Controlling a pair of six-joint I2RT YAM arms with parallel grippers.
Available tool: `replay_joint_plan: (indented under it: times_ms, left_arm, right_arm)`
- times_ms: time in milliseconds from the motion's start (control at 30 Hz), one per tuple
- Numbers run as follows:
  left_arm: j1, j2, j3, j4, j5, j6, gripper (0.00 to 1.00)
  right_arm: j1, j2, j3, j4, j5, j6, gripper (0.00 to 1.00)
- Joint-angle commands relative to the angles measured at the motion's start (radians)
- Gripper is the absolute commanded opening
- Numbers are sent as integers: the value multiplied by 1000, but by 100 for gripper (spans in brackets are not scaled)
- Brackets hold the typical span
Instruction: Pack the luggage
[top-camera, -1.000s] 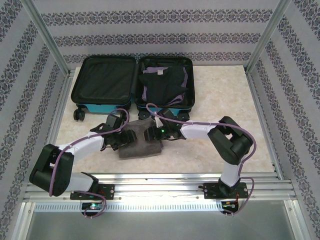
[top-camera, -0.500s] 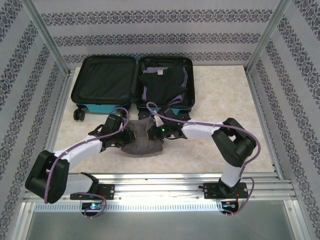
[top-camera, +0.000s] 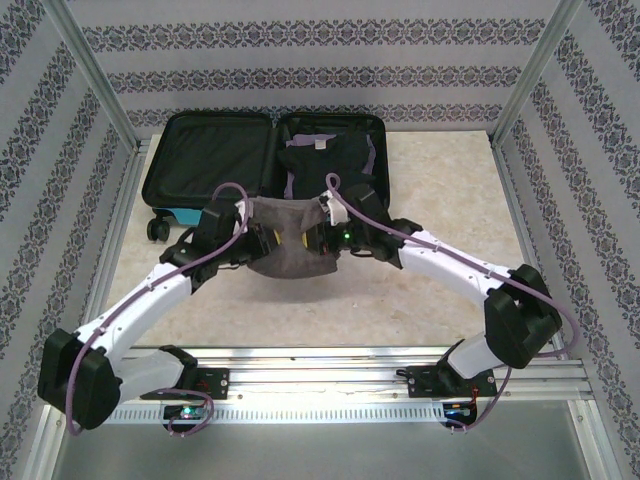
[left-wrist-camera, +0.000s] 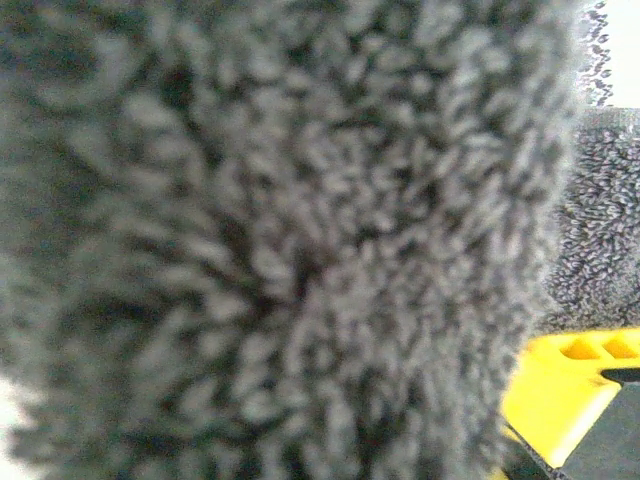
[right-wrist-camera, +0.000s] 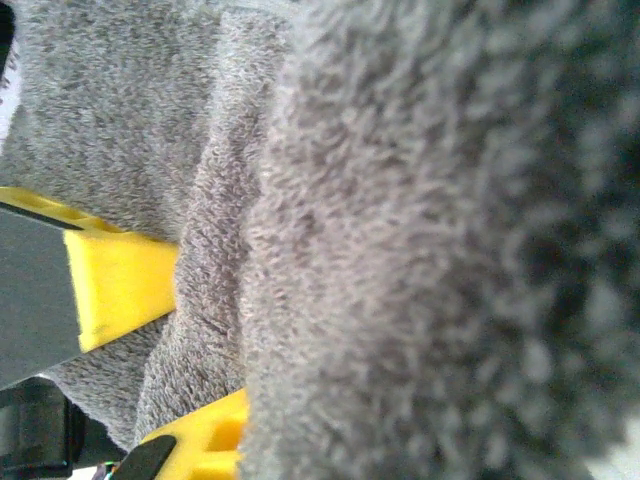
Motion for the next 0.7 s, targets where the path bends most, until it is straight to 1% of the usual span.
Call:
replay_joint_plan:
  times_ms: [0,133,333,433,533,667]
  left_arm:
    - [-10,68,118,92,44,14,0]
    - [-11,163,252,106,70,41,0]
    - [0,304,483,82,70,114,0]
    - [21,399,587,82,84,122,0]
    - [54,506,690,93,110,121,0]
    - [93,663,825,137,168,108,0]
  right_arm:
    - [-20,-32,61,-53,-59,-49,0]
    - [-82,-30,132,-55,-80,-56,0]
    - [-164,35,287,-96,-97,-84,0]
    - [-223,95,340,-78,-125,-60,0]
    - [-286,175,379,-23,-176,-13,0]
    - [-352,305,448,51,-241,44,0]
